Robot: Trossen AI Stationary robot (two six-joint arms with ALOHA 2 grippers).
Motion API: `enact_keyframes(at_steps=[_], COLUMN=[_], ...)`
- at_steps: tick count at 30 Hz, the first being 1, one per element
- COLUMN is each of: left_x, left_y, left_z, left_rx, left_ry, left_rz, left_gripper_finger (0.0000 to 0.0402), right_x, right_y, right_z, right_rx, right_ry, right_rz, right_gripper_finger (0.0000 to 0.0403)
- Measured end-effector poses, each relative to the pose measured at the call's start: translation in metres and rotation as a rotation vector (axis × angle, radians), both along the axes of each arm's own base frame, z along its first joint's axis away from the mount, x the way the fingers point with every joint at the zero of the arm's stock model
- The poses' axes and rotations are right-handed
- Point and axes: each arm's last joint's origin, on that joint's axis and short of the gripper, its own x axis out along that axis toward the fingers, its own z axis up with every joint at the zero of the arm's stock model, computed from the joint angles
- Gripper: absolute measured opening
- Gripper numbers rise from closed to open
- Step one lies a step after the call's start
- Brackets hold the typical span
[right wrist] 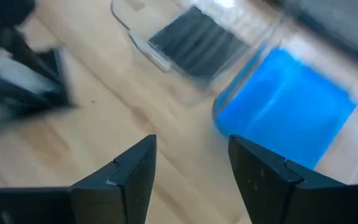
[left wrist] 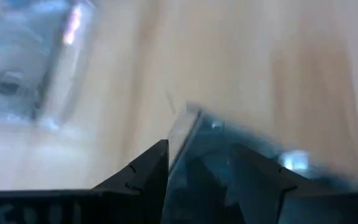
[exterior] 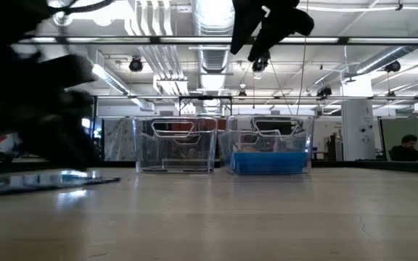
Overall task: Pick & place jewel cases by type
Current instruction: Put the top black CD case into the left transparent bin
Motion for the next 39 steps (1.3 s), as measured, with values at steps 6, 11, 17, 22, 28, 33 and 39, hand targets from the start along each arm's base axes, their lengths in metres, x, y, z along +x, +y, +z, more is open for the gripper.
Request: enact_keyframes(at_steps=[6,11,17,22,28,33,39], left_x=[0.022,-0.023,-0.047,-0.040,-0.025,-0.017,-0.026], left_y=[0.038,0.047,0.039,0.035,0.026,0.018,0.008], left_z=[0.058,0.056,0.018,-0.005,-0.013,-0.013,-0.013], left_rx=[-0.020,-0.228,-0.512,-0.620,-0.637,-0.592,-0.553], left_ry=[-0.022,0.235,0.136,0.087,0.111,0.180,0.289], left_rz=[0.187,0.236,0.338,0.363,0.333,0.250,0.148], left_gripper_finger=[0.0147,0.0147,0.0147,0.0147,0.0147,0.0147,0.0147], right_x=[0.017,0.039,0.064,0.087,0.105,0.110,0.110], right_y=[-0.005,0.005,0.009,0.007,-0.001,-0.011,-0.024], right_z=[-0.043,-0.086,-0.126,-0.156,-0.178,-0.178,-0.135], right_rx=[0.476,0.708,0.741,0.755,0.806,0.810,0.700], right_ry=[-0.103,-0.282,-0.303,-0.250,-0.233,-0.229,-0.316], right_rz=[-0.064,-0.038,-0.059,-0.074,-0.129,-0.129,-0.006], right_gripper_finger=[0.0194,0.0194,0.0194,0.0194,0.0194,0.0194,0.0194])
